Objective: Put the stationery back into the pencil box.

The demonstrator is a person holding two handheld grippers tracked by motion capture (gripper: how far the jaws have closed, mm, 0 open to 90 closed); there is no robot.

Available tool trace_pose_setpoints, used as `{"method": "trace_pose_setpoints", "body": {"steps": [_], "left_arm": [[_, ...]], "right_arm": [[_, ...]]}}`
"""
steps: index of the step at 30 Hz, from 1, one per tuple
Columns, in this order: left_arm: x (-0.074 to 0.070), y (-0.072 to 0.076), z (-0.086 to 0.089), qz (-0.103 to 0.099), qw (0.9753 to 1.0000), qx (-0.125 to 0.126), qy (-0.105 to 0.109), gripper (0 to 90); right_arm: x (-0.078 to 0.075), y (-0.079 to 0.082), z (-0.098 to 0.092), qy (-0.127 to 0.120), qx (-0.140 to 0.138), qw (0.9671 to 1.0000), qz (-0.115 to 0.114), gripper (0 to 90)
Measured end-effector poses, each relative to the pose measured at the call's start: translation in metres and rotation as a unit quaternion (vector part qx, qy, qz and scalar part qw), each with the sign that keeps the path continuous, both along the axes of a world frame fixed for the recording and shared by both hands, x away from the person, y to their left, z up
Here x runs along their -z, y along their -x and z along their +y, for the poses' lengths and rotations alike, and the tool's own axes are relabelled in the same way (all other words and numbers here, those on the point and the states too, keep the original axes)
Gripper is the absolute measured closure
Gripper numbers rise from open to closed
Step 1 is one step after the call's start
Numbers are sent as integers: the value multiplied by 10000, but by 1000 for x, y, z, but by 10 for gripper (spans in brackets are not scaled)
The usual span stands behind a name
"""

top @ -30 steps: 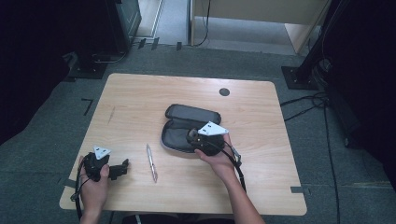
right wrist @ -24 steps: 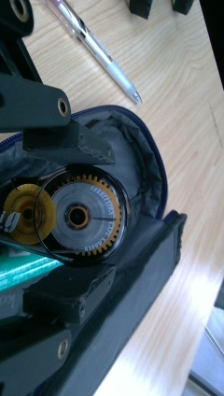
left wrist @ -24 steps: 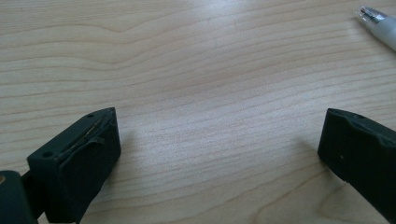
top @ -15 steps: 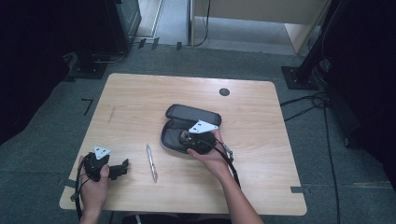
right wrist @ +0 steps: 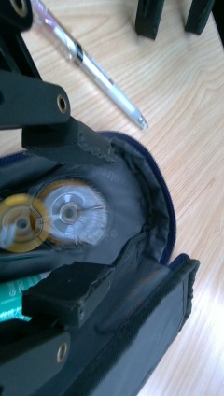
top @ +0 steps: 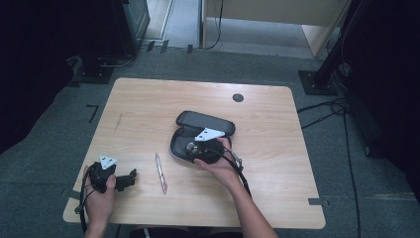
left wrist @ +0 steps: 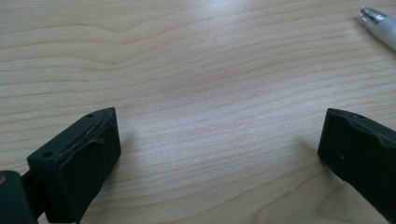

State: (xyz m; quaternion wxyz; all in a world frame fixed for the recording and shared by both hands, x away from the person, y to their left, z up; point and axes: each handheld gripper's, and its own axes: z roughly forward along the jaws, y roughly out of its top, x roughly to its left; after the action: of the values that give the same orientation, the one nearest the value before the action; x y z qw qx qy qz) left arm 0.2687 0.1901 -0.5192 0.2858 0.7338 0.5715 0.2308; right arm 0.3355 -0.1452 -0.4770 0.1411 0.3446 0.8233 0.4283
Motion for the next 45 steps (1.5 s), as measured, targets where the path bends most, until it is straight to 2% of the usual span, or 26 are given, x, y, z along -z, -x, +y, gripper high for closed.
{"method": "trace_pose_setpoints", "body": {"steps": [3,7,11,18,22,28,37,43,45], "left_arm": [[0,0,0,0,10000,-1,1,0],[0,0,0,0,10000,0,2,0],[0,0,0,-2,10000,-2,4,0],[0,0,0,-2,10000,-2,3,0],[0,0,0,0,10000,4,-8,0],[0,0,0,-3,10000,-22,2,0],[0,-1,0,7,10000,-29,8,0],[0,-3,-6,-5,9996,-280,11,0],[0,-3,-6,-5,9996,-286,10,0]], "right_arm": [[-2,1,0,-131,-12,9999,35,368],[-7,3,-4,-122,62,9999,14,323],[-12,8,-12,-181,184,9997,-44,272],[-17,20,-28,-224,438,9988,12,143],[-22,28,-36,-254,644,9975,-126,89],[-28,40,-52,-301,823,9961,-132,0],[-25,57,-85,-251,1192,9924,-174,0],[-15,69,-113,-229,1445,9891,-139,0],[-11,73,-121,-237,1528,9879,-125,0]]}}
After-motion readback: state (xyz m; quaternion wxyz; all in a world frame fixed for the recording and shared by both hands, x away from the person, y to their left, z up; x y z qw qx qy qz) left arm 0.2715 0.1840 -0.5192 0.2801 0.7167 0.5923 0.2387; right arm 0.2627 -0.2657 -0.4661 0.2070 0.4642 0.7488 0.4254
